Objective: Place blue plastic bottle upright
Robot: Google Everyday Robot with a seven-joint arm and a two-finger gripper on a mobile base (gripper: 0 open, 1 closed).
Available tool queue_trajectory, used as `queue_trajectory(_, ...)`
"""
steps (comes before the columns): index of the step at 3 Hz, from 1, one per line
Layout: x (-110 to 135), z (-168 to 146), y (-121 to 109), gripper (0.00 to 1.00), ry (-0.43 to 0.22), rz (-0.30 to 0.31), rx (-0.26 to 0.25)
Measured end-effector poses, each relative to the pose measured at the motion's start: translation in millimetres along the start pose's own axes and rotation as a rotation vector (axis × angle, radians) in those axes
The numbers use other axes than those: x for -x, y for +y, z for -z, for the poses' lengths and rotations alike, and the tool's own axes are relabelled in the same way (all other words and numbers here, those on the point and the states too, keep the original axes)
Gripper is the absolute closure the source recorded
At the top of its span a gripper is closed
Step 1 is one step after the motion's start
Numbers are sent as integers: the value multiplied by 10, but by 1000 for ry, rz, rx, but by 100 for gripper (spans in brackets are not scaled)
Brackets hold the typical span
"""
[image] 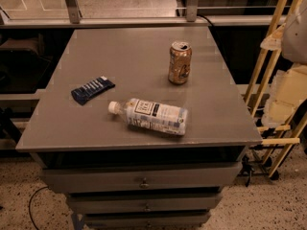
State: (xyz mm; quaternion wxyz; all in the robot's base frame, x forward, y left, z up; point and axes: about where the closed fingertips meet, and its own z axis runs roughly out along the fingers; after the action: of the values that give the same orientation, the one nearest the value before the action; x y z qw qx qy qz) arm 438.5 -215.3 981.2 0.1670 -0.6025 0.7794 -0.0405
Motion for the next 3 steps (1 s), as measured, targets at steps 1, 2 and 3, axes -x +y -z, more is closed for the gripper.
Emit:
queue_trajectory(1, 1, 0, 0, 0, 0, 0, 0)
queue_trajectory(2, 267, -66, 24, 0, -18, 1, 14)
queue_trajectory(3, 750, -251, 121, 0, 7, 10, 24)
